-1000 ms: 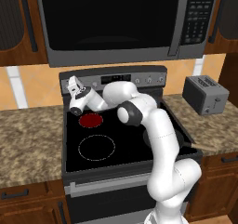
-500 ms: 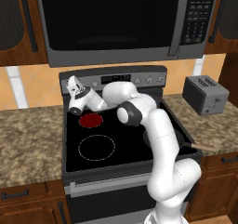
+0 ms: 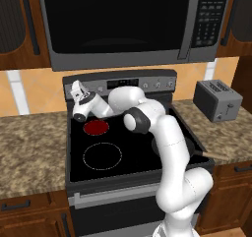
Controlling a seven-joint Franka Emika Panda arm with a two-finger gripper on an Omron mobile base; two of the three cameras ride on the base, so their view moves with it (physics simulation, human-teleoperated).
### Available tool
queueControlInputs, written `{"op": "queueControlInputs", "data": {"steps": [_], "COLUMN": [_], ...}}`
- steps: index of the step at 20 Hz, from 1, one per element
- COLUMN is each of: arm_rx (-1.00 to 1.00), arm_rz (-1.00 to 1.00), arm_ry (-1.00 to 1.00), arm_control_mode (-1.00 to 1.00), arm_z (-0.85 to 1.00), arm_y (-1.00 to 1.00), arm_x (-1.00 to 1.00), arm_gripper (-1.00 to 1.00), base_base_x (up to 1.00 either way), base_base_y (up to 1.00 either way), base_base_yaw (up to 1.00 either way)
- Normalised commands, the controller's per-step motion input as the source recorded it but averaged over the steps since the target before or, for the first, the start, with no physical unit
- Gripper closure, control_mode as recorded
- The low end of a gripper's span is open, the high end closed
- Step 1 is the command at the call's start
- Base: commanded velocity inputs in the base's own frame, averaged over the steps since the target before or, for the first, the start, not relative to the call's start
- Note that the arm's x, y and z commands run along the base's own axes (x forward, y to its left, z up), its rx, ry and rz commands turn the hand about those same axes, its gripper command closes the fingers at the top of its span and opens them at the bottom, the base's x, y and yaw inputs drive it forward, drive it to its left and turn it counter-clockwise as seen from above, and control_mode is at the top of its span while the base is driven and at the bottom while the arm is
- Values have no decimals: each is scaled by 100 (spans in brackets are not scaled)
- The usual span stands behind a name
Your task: Turn off the rear left burner of the stove.
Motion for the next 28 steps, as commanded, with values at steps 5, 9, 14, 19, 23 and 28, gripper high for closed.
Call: {"op": "queueControlInputs", "data": {"steps": [5,9,14,19,23,28], "arm_rx": [0,0,0,9,21,21], "arm_rz": [0,0,0,-3,-10,-7], "arm_ry": [-1,-1,3,1,0,0], "arm_control_mode": [-100,-100,-100,-100,-100,-100], "arm_z": [2,0,0,-2,-6,-1], "arm_y": [-14,-15,0,0,0,0], "arm_x": [-6,-2,16,10,1,0], "arm_gripper": [100,100,100,100,100,100], "base_base_x": [0,0,0,0,0,0], "base_base_y": [0,0,0,0,0,0], "base_base_yaw": [0,0,0,0,0,0]}}
